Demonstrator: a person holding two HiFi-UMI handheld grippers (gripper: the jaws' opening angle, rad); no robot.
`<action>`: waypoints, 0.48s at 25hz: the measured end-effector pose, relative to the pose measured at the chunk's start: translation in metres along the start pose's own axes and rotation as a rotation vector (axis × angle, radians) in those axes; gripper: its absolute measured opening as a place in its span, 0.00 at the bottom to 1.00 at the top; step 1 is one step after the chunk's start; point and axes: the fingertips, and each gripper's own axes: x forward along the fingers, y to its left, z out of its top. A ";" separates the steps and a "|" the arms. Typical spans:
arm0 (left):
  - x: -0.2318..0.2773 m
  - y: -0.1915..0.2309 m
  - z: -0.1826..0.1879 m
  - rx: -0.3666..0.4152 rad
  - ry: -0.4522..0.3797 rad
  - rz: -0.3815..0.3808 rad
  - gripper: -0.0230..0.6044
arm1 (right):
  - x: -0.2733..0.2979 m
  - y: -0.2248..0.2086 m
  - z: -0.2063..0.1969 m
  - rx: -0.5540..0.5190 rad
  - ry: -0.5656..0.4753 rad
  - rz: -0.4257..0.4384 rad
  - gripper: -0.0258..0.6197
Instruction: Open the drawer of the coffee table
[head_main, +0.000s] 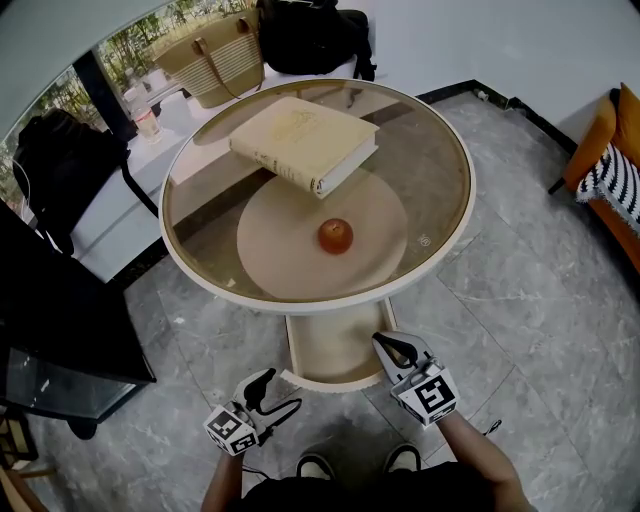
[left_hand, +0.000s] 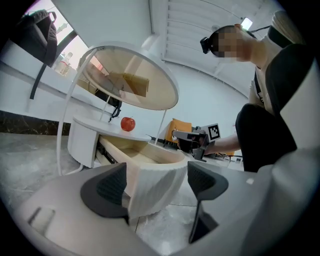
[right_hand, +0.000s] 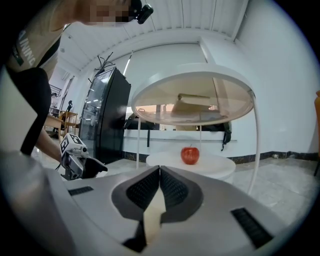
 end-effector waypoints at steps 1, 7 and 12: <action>0.000 0.002 0.003 0.005 0.004 0.014 0.65 | 0.000 0.000 0.001 0.002 -0.003 -0.002 0.05; 0.009 0.007 0.041 0.062 0.001 0.083 0.64 | 0.003 0.001 0.010 -0.004 -0.019 -0.007 0.05; 0.028 0.005 0.064 0.106 0.012 0.099 0.53 | 0.000 -0.002 0.014 -0.005 -0.016 -0.022 0.05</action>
